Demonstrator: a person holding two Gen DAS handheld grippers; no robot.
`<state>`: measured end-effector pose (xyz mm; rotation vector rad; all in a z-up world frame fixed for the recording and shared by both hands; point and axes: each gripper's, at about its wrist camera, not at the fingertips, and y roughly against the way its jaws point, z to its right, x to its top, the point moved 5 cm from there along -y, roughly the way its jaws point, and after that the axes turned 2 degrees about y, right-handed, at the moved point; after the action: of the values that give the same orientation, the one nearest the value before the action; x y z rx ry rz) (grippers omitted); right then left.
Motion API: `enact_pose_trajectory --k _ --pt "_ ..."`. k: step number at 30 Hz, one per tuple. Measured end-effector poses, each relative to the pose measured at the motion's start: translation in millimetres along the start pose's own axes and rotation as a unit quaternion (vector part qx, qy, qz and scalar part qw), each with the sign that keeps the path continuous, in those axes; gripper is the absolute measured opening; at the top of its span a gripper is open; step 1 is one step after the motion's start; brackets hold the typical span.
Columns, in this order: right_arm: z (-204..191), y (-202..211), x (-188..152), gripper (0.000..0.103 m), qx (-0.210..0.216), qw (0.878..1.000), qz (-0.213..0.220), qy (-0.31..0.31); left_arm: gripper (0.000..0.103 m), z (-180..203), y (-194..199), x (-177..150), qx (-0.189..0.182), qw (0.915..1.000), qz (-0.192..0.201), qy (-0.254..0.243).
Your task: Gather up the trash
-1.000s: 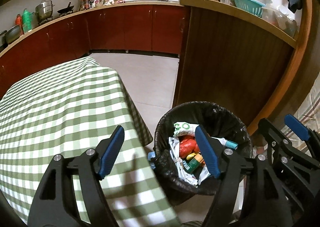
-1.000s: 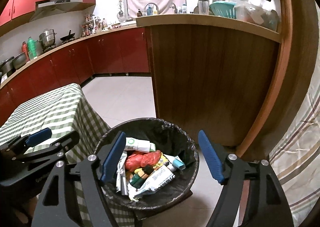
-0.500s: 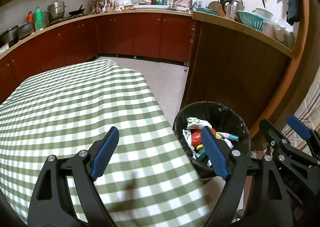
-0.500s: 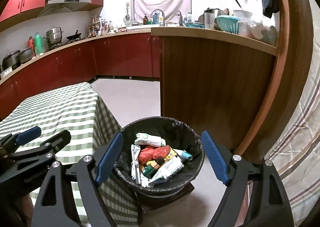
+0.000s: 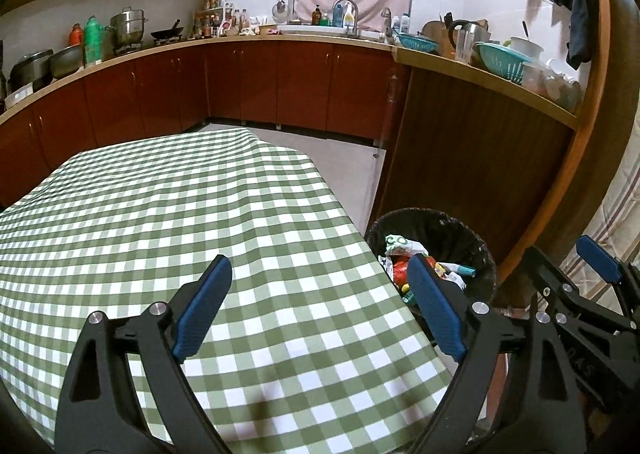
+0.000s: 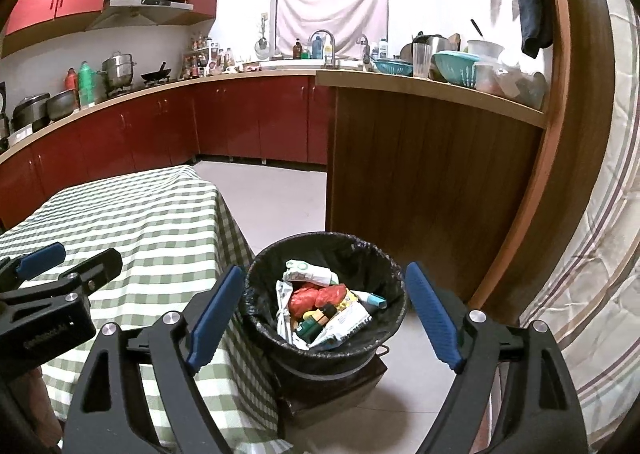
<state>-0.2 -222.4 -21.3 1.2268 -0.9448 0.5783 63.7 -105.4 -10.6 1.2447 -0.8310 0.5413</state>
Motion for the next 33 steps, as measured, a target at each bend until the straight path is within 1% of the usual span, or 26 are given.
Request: enact_pose_trajectory --k 11,33 --pt "-0.9 18.9 -3.3 0.081 -0.002 1.0 0.012 0.0 0.087 5.4 17.5 -9.9 -0.002 0.9999 0.006 -0.01" --pt "-0.4 19.7 -4.5 0.081 -0.002 1.0 0.012 0.0 0.088 6.7 20.2 -12.0 0.001 0.9999 0.01 -0.01"
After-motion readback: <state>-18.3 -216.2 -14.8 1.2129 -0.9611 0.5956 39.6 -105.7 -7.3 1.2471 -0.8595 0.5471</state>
